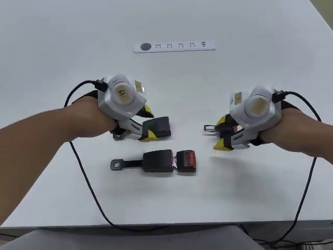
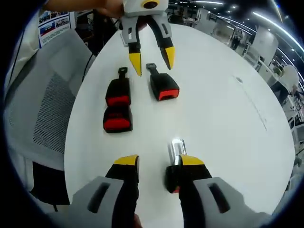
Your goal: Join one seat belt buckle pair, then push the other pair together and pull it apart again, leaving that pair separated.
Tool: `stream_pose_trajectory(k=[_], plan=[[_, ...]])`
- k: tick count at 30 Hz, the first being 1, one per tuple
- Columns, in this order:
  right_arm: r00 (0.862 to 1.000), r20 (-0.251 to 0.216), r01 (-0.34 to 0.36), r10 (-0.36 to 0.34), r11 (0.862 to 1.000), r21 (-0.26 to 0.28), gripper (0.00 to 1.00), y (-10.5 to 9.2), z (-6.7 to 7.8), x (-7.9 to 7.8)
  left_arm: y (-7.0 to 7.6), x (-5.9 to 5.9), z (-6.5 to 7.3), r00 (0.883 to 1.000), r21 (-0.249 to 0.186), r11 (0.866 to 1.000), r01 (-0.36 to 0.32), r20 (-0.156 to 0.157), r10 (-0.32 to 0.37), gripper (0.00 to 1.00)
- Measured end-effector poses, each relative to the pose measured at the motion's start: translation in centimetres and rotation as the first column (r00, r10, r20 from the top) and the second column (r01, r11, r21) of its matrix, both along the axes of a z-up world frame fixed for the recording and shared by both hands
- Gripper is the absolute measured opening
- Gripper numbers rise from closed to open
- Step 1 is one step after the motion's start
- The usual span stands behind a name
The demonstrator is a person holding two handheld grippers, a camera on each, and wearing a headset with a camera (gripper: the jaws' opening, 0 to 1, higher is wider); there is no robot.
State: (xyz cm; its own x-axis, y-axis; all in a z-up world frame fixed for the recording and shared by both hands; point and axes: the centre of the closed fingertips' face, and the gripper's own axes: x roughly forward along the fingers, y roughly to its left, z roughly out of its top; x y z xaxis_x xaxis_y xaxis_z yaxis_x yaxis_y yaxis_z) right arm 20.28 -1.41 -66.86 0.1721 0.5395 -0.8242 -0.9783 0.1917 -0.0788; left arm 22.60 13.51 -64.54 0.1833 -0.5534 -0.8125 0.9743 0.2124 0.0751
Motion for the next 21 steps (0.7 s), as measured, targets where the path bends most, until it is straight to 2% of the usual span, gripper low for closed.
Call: stream_pose_trajectory(k=[2, 4, 7, 10, 16, 19, 21], plan=[[1.0, 0.008, 0.006, -0.006, 1.0, -0.008, 0.3, -0.5, 0.0, 0.6, 0.3, 0.7, -0.2, 1.0, 0.005, 1.0, -0.004, -0.002, 0.004, 0.38], [1.0, 0.014, 0.014, -0.013, 1.0, -0.01, 0.3, -1.1, 0.2, 1.3, 0.1, 0.9, -0.1, 1.0, 0.002, 1.0, -0.006, -0.012, 0.006, 0.38], [0.999, 0.028, 0.022, -0.021, 1.0, -0.02, 0.3, -2.0, 0.6, 2.1, 0.6, 1.7, -1.1, 1.0, 0.009, 1.0, -0.004, -0.021, 0.005, 0.39], [0.999, 0.031, 0.023, -0.022, 0.999, -0.041, 0.31, -3.1, -0.1, 3.0, 0.6, 1.4, -1.8, 0.999, 0.031, 0.999, 0.012, -0.035, -0.011, 0.4], [1.0, 0.003, 0.008, -0.008, 0.998, -0.056, 0.32, -3.5, -1.1, 3.3, 0.0, 0.8, -2.3, 0.998, 0.043, 0.998, 0.038, -0.058, -0.035, 0.39], [1.0, -0.006, -0.003, 0.003, 0.998, -0.064, 0.32, -3.3, -1.3, 3.1, 0.3, 1.3, -3.0, 0.997, 0.05, 0.998, 0.045, -0.062, -0.042, 0.38], [1.0, -0.012, -0.011, 0.01, 0.998, -0.068, 0.32, -3.4, -1.6, 3.2, 0.3, 1.3, -3.1, 0.997, 0.055, 0.997, 0.051, -0.068, -0.047, 0.37]])
